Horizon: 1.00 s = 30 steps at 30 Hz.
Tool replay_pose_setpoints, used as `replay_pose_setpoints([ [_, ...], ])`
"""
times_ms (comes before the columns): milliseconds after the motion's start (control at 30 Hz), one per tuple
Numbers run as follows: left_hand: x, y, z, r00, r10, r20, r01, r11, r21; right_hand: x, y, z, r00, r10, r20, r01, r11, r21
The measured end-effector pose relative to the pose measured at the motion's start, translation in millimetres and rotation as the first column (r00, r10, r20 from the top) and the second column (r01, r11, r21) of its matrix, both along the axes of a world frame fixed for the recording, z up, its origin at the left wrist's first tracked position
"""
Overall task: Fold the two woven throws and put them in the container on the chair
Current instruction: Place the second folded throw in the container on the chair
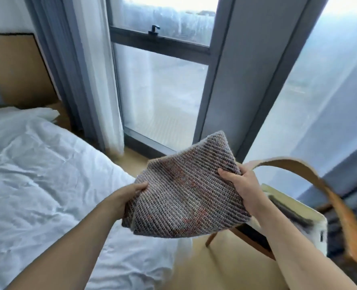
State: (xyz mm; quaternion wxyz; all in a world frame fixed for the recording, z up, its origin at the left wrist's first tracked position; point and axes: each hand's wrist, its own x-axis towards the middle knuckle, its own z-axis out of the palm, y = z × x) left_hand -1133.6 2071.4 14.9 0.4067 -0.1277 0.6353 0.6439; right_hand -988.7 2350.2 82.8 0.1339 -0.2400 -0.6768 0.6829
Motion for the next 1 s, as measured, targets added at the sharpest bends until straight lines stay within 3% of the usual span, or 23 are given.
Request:
replay_pose_setpoints([
  [200, 21.3, 140.4, 24.0, 0.991, -0.136, -0.014, 0.137, 0.977, 0.161, 91.2, 118.3, 6.3, 0.97, -0.236, -0.055, 0.226, 0.964, -0.138],
  [433, 66.3, 316.8, 18.8, 0.935, -0.355, 0.009, 0.341, 0.905, 0.255, 182.9, 256.3, -26.5, 0.911, -0.413, 0.008, 0.4, 0.876, -0.269],
  [733, 106.0, 495.9, -33.2, 0.806, -0.579, -0.124, 0.59, 0.804, 0.077, 255.4, 387.1, -65.0, 0.834, -0.529, 0.157, 0.552, 0.799, -0.239],
  [1000, 113.3, 612.4, -107.5, 0.681, -0.715, -0.158, 0.713, 0.697, -0.08, 266.3, 460.1, -115.9, 0.643, -0.684, 0.343, 0.758, 0.631, -0.163],
])
